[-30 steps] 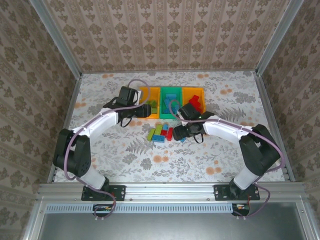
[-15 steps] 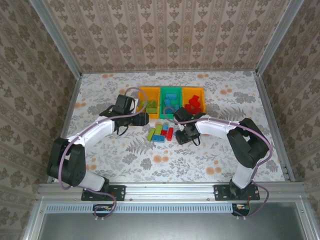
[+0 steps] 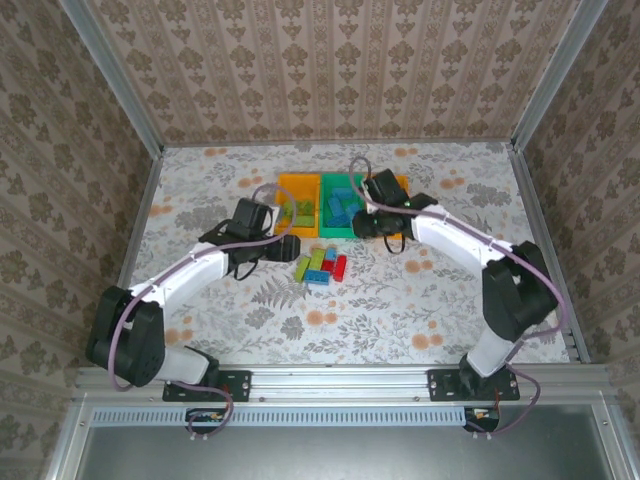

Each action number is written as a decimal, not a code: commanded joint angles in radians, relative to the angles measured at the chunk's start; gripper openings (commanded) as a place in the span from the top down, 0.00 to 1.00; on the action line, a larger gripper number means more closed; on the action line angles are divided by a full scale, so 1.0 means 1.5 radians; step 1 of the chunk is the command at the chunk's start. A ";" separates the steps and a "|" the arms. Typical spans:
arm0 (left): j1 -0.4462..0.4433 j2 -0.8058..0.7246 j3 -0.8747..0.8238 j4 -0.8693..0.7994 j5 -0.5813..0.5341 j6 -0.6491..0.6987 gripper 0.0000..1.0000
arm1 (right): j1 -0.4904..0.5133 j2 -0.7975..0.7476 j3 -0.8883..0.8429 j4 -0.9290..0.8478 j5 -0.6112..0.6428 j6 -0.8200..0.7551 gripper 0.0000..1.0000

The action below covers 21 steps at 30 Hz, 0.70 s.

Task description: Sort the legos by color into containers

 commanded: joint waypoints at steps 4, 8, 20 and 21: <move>-0.033 -0.013 -0.047 -0.017 -0.008 0.004 0.17 | -0.011 0.151 0.159 -0.058 -0.023 0.072 0.79; -0.052 -0.016 -0.074 -0.011 -0.001 0.000 0.17 | -0.018 0.196 0.207 -0.066 -0.010 0.099 0.79; -0.106 0.003 -0.098 0.023 0.004 -0.028 0.24 | -0.024 0.222 0.206 -0.074 -0.005 0.111 0.51; -0.106 0.009 -0.095 0.026 0.006 -0.028 0.24 | -0.024 0.219 0.202 -0.072 -0.007 0.111 0.49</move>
